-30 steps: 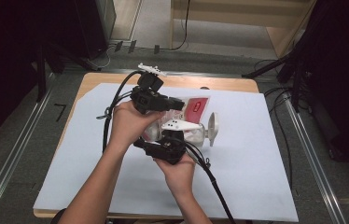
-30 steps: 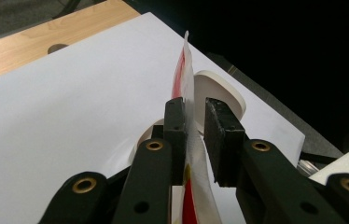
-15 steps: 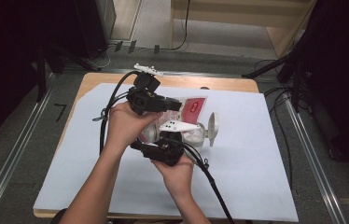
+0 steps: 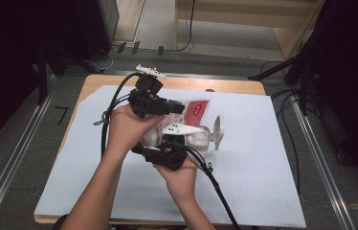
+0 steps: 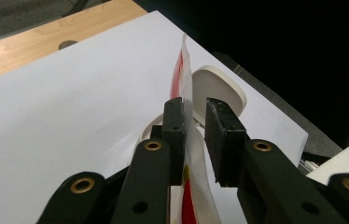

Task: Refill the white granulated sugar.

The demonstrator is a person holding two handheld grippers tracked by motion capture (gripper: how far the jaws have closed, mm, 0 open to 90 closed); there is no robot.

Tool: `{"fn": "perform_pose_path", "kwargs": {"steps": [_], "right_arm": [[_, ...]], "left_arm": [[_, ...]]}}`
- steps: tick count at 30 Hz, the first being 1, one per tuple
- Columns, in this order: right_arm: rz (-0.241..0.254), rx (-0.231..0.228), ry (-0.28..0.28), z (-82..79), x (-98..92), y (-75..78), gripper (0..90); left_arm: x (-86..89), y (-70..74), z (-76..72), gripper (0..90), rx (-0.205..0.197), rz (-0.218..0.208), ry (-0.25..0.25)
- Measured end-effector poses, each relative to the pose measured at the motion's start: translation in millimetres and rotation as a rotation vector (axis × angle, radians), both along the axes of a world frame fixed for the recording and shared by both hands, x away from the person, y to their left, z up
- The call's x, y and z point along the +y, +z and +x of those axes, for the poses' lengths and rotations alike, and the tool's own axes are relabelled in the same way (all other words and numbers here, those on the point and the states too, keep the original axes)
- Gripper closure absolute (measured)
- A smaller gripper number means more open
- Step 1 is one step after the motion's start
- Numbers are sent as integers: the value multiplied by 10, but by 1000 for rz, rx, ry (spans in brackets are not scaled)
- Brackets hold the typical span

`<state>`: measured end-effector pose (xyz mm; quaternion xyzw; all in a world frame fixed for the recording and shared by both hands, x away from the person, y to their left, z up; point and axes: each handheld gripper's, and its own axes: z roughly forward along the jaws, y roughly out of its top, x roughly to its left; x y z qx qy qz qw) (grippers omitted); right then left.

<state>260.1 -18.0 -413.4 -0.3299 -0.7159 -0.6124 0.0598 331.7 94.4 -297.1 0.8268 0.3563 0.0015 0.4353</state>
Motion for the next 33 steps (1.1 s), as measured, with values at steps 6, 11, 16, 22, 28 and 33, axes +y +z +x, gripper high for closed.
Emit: {"fn": "perform_pose_path", "kwargs": {"steps": [6,11,16,22,28,33], "right_arm": [[4,5,4,1,13,13,623],[16,15,4,1,18,7,623],[25,23,4,9,6,15,623],[26,32,7,15,0,3,623],[23,30,5,16,-8,-1,623],[8,23,1,10,-7,1,622]], "left_arm": [[11,6,2,788,1,-4,5],[2,11,10,780,8,14,-1],[-13,15,18,780,7,9,-1],[-14,1,32,780,10,14,-4],[-20,-7,33,782,7,10,-6],[-18,-13,32,788,9,2,-3]]}}
